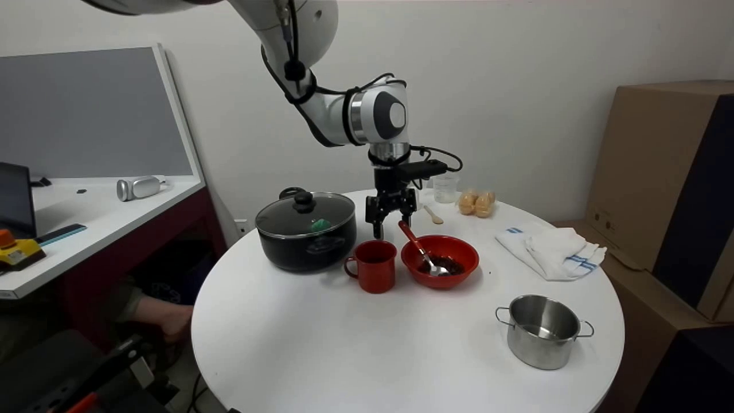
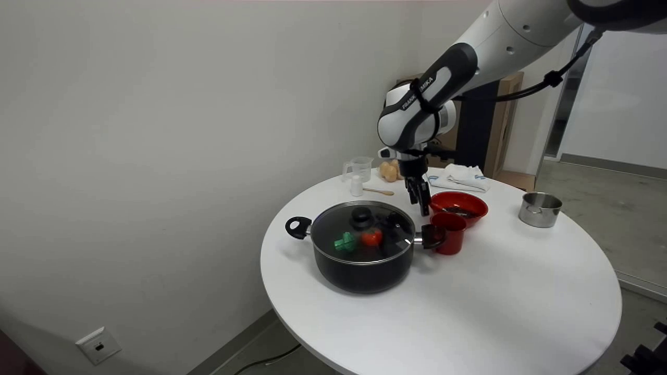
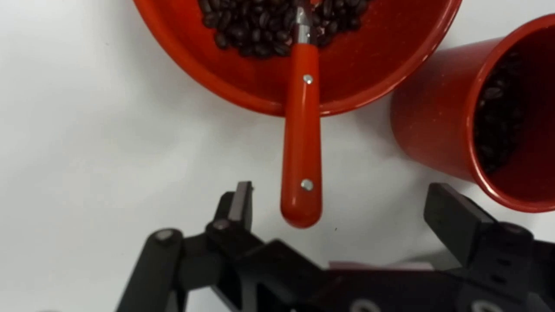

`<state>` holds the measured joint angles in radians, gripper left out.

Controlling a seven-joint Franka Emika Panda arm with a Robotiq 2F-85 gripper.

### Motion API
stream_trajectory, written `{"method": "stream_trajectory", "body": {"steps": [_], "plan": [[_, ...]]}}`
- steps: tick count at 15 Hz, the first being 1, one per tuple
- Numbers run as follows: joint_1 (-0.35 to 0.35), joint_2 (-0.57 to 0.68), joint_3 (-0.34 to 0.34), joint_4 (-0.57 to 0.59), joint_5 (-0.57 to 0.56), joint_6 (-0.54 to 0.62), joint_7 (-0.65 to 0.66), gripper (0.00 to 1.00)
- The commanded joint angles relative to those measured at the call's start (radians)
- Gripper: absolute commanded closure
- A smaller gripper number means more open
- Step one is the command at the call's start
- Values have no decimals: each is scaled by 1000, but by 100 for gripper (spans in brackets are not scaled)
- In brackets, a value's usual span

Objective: Put a spoonful of the things in the red bowl into the mug

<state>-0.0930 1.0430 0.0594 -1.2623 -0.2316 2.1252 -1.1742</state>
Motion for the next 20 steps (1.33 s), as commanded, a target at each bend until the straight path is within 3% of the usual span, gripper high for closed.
{"method": "stream_trajectory", "body": {"steps": [1, 2, 3, 5, 7, 8, 10, 14, 16, 17, 20], "plan": [[1, 37, 0, 77, 30, -37, 7, 0], [1, 39, 0, 82, 32, -37, 6, 3], [-1, 41, 1, 87, 35, -42, 4, 27], [0, 44, 1, 95, 39, -49, 5, 29], [0, 47, 0, 100, 41, -54, 5, 42], [-1, 46, 0, 100, 43, -55, 5, 31], [-6, 41, -1, 96, 46, -55, 3, 19], [-25, 26, -3, 90, 55, -51, 0, 6], [-36, 20, -2, 92, 61, -52, -5, 15], [-40, 18, -1, 93, 63, -52, -7, 33], [-48, 16, 1, 101, 66, -54, -12, 55]]}}
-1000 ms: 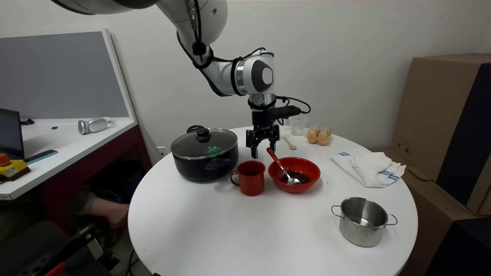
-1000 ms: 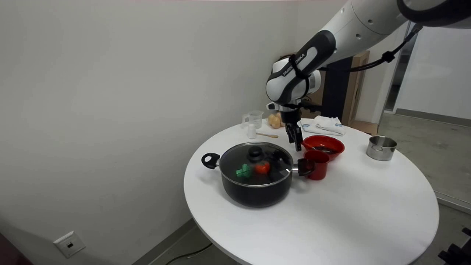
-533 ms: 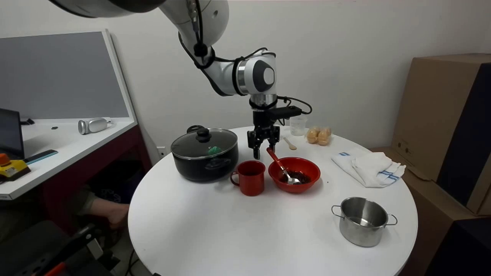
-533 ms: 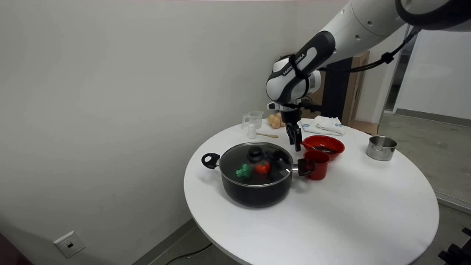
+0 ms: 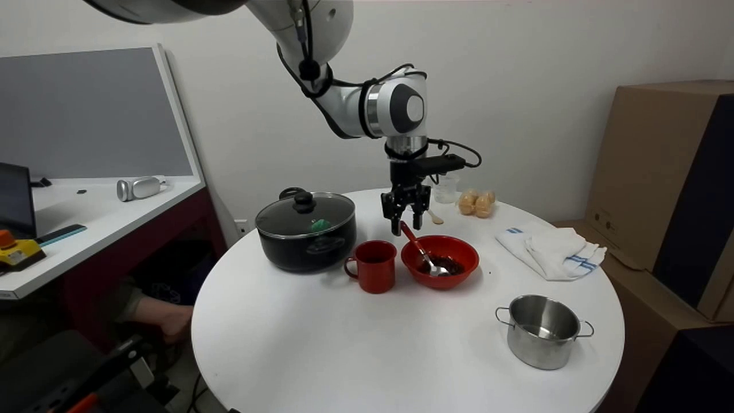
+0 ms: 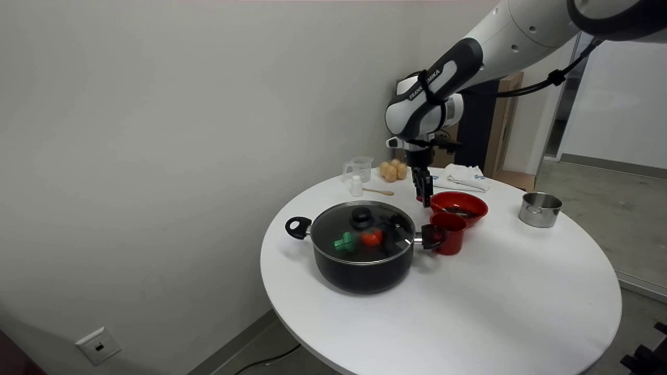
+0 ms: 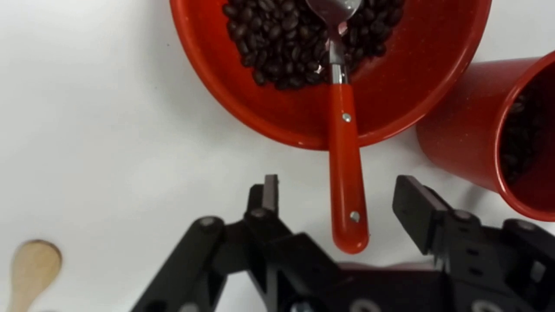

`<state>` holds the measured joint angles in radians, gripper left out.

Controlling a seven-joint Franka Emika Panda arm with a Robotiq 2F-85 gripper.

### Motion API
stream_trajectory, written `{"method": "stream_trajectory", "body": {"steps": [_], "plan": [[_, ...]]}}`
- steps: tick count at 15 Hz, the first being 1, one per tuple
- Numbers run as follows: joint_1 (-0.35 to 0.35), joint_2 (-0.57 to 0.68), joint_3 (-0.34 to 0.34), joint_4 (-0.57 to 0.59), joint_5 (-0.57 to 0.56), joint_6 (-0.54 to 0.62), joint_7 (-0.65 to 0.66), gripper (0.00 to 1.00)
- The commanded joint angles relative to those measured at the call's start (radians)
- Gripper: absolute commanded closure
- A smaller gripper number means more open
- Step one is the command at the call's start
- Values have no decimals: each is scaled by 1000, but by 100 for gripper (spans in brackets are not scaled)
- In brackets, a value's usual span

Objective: Put a spoonful of the things in the red bowl into the mug

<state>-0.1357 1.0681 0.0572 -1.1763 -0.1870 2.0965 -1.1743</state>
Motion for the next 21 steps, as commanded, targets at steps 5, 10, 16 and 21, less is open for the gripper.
{"method": "stream_trajectory", "body": {"steps": [5, 10, 16, 21], "plan": [[-6, -12, 7, 25, 23, -25, -21, 92], [-7, -14, 13, 22, 23, -28, -32, 90], [-7, -14, 14, 26, 24, -51, -41, 91], [8, 1, 9, 40, 14, -135, -51, 91]]}}
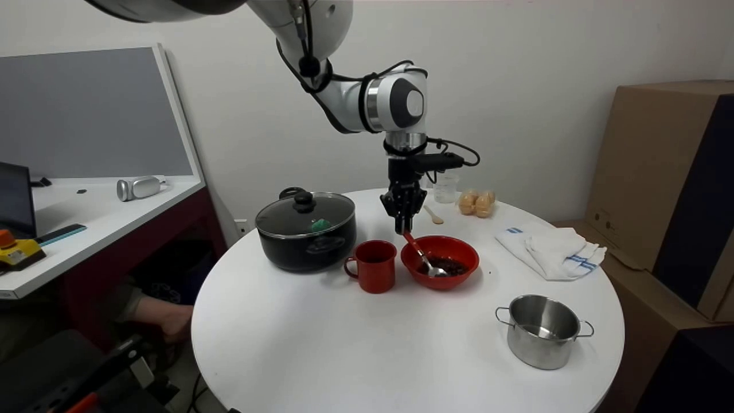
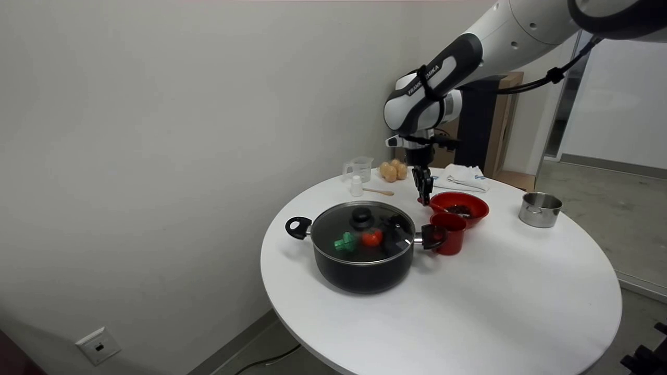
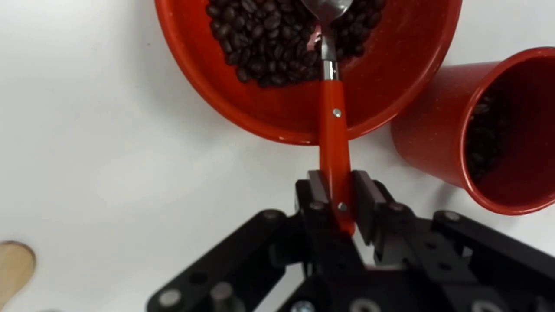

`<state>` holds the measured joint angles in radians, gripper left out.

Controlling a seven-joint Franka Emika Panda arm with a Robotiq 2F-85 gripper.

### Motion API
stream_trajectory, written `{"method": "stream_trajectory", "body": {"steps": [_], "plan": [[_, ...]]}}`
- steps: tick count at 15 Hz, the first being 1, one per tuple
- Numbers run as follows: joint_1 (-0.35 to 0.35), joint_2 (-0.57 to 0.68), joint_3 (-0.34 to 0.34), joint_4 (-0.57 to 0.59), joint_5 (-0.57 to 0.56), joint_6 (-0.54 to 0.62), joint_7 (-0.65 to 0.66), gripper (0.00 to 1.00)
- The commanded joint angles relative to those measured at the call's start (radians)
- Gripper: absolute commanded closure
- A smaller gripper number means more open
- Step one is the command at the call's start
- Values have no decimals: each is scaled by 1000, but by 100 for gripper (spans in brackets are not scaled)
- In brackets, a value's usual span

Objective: Put a spoonful of the things in the red bowl into the mug

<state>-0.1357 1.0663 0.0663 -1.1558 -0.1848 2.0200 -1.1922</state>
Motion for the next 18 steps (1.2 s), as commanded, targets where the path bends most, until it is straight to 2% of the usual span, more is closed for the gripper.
{"method": "stream_trajectory", "body": {"steps": [1, 8, 14, 18], "plan": [[10, 4, 0, 22, 12, -71, -38, 91], [24, 29, -11, 51, 6, -152, -33, 91], [30, 90, -39, 143, -5, -258, -13, 91], [30, 111, -43, 205, -5, -290, -17, 91]]}}
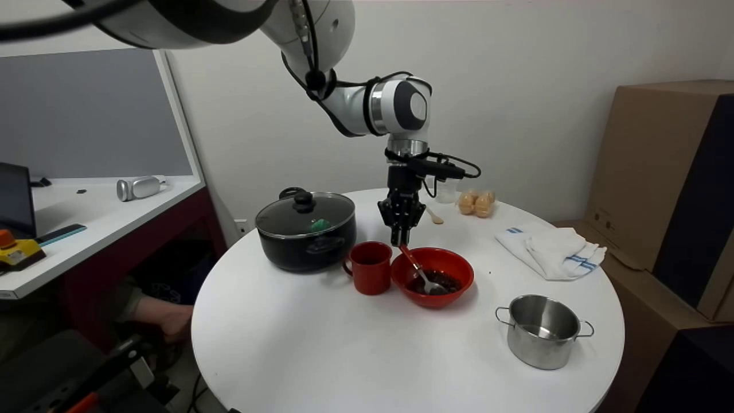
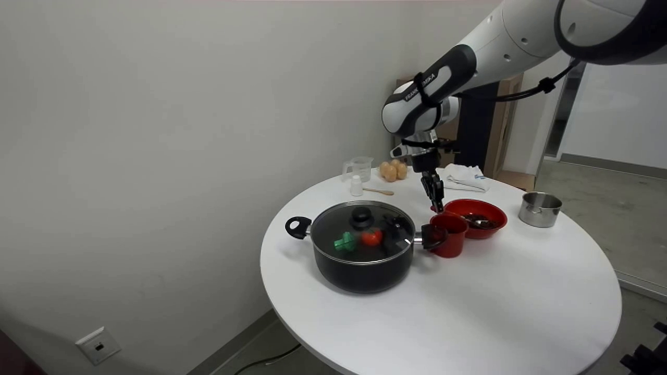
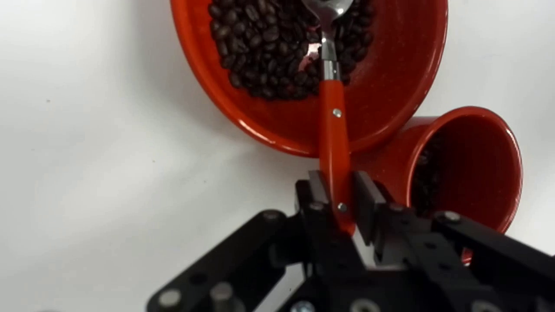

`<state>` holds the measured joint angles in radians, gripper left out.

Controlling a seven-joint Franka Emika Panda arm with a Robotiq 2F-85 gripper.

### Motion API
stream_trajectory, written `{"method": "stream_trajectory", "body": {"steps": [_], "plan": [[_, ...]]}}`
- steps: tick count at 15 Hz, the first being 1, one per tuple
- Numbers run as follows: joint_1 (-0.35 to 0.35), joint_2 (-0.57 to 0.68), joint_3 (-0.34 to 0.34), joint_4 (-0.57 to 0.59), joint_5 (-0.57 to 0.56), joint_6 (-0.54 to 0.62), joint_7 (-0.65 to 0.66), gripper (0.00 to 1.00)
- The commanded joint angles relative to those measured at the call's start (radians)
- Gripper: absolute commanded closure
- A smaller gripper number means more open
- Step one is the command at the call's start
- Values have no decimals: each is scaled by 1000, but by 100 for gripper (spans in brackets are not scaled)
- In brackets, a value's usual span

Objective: Put a spoonful of the things in the red bowl into the mug

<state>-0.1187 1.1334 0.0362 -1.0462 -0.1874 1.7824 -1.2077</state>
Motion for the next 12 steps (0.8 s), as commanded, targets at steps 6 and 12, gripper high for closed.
{"method": "stream_trajectory", "body": {"steps": [6, 12], "plan": [[34, 22, -10, 142, -2, -77, 1, 91], [90, 34, -30, 206, -35, -203, 8, 91]]}}
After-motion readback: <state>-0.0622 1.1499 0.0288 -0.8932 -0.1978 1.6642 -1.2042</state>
